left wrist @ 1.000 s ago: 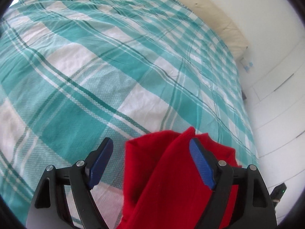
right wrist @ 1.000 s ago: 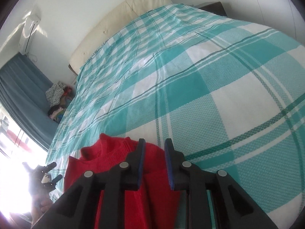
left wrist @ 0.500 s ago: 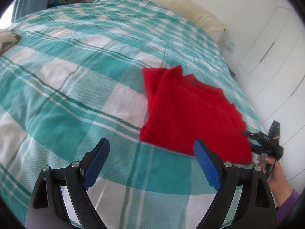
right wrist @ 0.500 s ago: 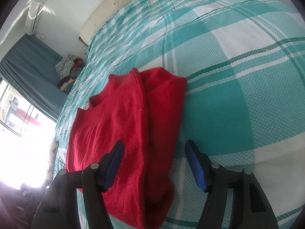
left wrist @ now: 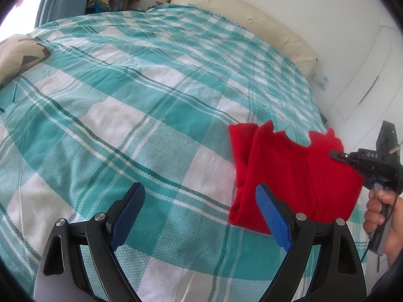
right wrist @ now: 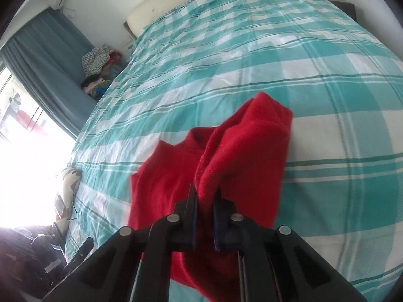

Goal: Fold small clothes
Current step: 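Grasp the folded sweater edge with the right gripper, then fold the held edge over the sweater with the right gripper and release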

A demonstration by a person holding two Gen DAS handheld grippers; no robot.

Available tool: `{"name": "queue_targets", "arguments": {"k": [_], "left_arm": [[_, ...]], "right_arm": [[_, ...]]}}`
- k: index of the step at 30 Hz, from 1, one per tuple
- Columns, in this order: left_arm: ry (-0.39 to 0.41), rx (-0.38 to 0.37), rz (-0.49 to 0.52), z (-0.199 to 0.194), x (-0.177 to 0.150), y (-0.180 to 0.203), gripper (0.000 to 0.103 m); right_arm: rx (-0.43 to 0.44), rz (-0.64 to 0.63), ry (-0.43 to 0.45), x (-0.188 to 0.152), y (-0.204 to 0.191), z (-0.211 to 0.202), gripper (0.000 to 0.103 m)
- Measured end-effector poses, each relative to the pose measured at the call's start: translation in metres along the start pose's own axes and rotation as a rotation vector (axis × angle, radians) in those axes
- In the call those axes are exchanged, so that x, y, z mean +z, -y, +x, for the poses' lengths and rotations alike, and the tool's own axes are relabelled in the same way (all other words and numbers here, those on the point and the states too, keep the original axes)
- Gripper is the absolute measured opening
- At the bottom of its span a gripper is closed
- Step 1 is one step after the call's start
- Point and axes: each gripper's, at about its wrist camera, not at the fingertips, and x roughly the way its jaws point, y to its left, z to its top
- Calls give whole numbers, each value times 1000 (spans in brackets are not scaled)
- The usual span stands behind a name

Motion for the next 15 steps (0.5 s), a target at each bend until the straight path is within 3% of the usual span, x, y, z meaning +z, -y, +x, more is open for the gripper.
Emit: {"name": "queue_targets", "arguments": {"k": [3, 7, 9, 13, 15], "left_arm": [[12, -8, -18, -4, 3, -8, 91], [20, 18, -5, -5, 6, -14, 91], [13, 15, -15, -5, 7, -18, 91], [17, -5, -35, -11, 10, -25, 91], [22, -10, -43, -14, 11, -27, 91]], "right_arm": [[12, -61, -35, -8, -53, 47, 10], [21, -103, -95, -31, -94, 104, 10], [73, -95, -150, -41, -102, 123, 20], [326, -10, -188, -42, -99, 111, 29], [333, -64, -150, -37, -100, 88, 36]]}}
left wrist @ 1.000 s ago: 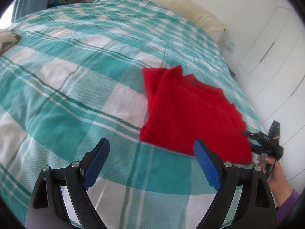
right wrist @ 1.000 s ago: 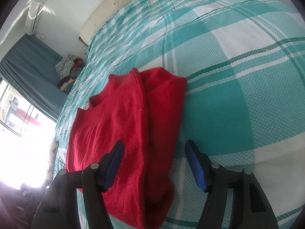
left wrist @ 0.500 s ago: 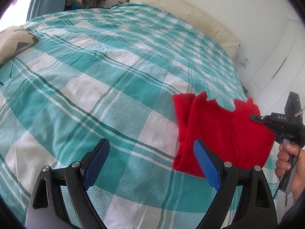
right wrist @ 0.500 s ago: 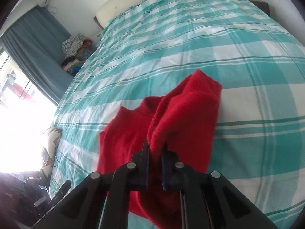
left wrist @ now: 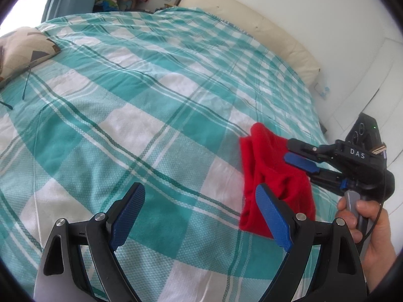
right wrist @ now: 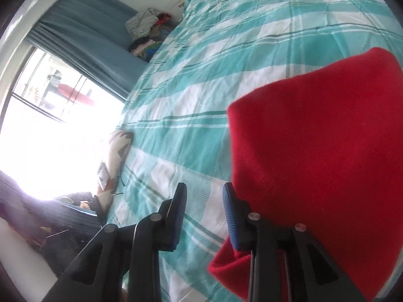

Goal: Fold small clothes
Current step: 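Fold the held edge over the sweater with the right gripper and release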

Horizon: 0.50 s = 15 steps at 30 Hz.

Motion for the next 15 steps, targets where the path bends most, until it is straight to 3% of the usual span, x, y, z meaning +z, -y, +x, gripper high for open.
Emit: {"name": "queue_targets", "arguments": {"k": [1, 4, 6, 9, 11, 13, 15], "left_arm": [[0, -5, -6, -1, 0, -1, 91], [-15, -28, -23, 2, 1, -1, 91], [-32, -32, -22, 6, -1, 1, 91], [-46, -31, -7, 9, -5, 4, 91], [-50, -16, 9, 9, -9, 5, 91], [-56, 0, 13, 11, -10, 3, 91], [-66, 6, 3, 13, -10, -1, 91]], "right_arm": [[-45, -53, 21, 0, -5, -12, 36], [-288, -244, 67, -8, -14, -34, 36], [-367, -317, 18, -19, -9, -27, 36], [-401, -421, -17, -43, -15, -3, 35], [-374, -495, -22, -59, -20, 9, 32], [-368, -533, -92, -74, -24, 33, 27], [-426, -626, -118, -89, -31, 48, 27]]}}
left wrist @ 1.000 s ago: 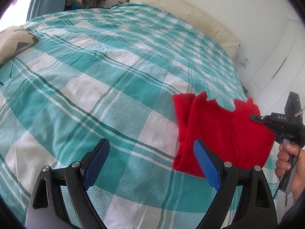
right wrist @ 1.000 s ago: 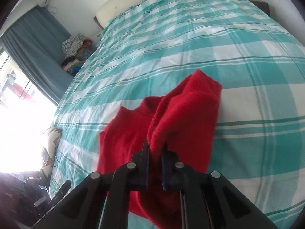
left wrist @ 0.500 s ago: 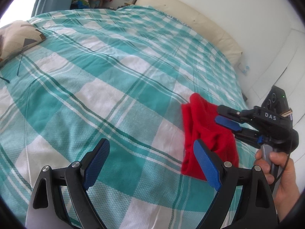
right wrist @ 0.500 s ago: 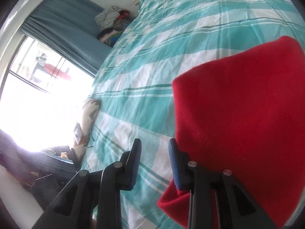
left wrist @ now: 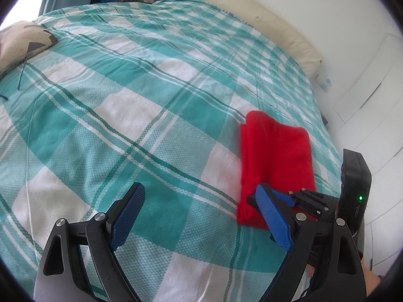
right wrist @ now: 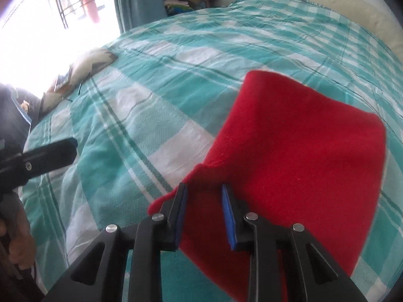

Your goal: Fold small clothes

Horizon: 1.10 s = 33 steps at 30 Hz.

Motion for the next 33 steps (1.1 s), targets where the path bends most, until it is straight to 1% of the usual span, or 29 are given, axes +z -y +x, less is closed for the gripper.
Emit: {"name": "queue_targets", "arguments": {"k": [1, 2, 3, 5, 6, 8, 10, 13, 15, 17, 18, 19, 20, 21, 22, 23, 24, 25, 27, 29, 30, 32, 33], "left_arm": [[-4, 2, -7, 1, 0, -2, 91], [-8, 2, -12, 2, 0, -3, 91], [-11, 1, -16, 2, 1, -3, 91], [-10, -4, -17, 2, 1, -2, 91], [-8, -6, -13, 1, 1, -1, 91], [-7, -8, 3, 2, 0, 4, 91], [-11, -10, 17, 4, -1, 9, 91], [-23, -8, 38, 8, -4, 15, 91], [-31, -6, 52, 9, -8, 18, 91], [-43, -17, 63, 11, -11, 21, 91], [-52, -51, 67, 12, -9, 24, 91], [-66, -117, 67, 14, -6, 28, 93], [-79, -186, 69, 18, -1, 34, 96], [-85, -222, 77, 23, 6, 41, 96], [-86, -227, 91, 29, 14, 48, 99], [-96, -224, 113, 38, 21, 57, 102], [-125, -215, 145, 53, 27, 64, 102], [-157, -180, 168, 69, 32, 69, 102], [-219, -102, 192, 101, 37, 74, 101], [-295, -82, 197, 127, 38, 74, 101], [-317, -76, 197, 136, 38, 73, 101], [-308, -67, 201, 142, 39, 75, 101], [-295, -72, 198, 142, 40, 77, 101]], "right_arm": [[-14, -27, 4, -2, -4, -3, 27], [-6, -26, 7, -2, -3, -8, 27], [14, -4, 15, -3, 1, -18, 27], [52, 50, 72, -7, 12, -48, 27], [53, 76, 102, -12, 21, -64, 27], [47, 142, 124, -26, 39, -87, 27], [41, 202, 108, -44, 54, -94, 27], [23, 253, 21, -75, 69, -76, 27], [43, 296, -24, -97, 73, -65, 27], [55, 305, -8, -111, 74, -70, 27], [64, 314, 2, -113, 76, -75, 27], [76, 333, 18, -114, 80, -83, 27], [86, 353, 42, -112, 86, -90, 31], [84, 373, 74, -108, 95, -98, 47], [72, 400, 114, -104, 106, -106, 57], [56, 439, 157, -100, 118, -112, 72], [47, 484, 189, -96, 132, -115, 76], [58, 533, 199, -92, 147, -112, 76], [116, 647, 182, -82, 176, -96, 76], [170, 745, 175, -76, 198, -76, 76], [207, 775, 165, -70, 205, -63, 76], [278, 818, 139, -64, 214, -37, 76], [287, 836, 133, -61, 216, -26, 75]]}}
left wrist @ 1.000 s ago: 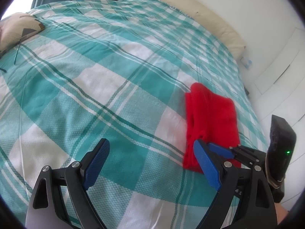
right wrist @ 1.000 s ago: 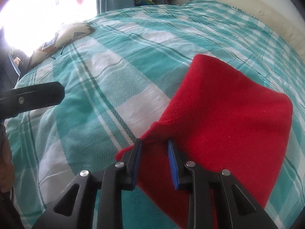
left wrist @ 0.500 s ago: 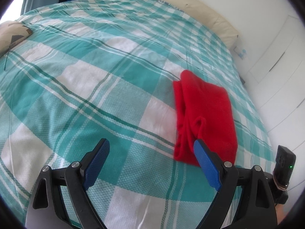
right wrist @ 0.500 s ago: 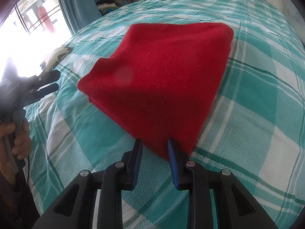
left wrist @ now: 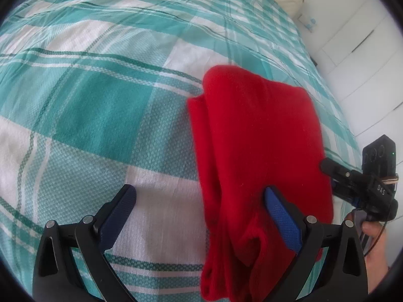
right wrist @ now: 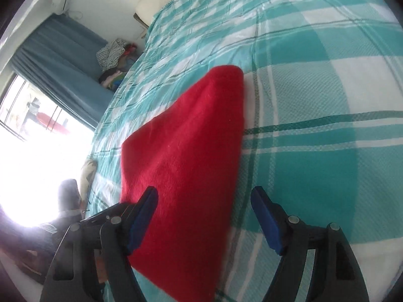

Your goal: Fold small clothes

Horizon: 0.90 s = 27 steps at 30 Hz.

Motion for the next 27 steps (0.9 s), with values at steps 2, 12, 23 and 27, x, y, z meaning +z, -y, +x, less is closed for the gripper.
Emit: {"name": "queue_targets", "arguments": {"k": [2, 12, 23, 27], "left_arm": [[10, -37, -4, 2, 2, 5, 88], [93, -14, 64, -35, 3, 47, 17], [123, 71, 184, -41, 9, 101, 71], [198, 248, 310, -42, -40, 104, 78]], "right_arm": [[-13, -12, 14, 2, -3, 16, 68], [-260, -496, 225, -16, -103, -17, 25], [-251, -270, 174, 29, -54, -78, 50], [-392, -181, 178, -7, 3, -98, 63]]}}
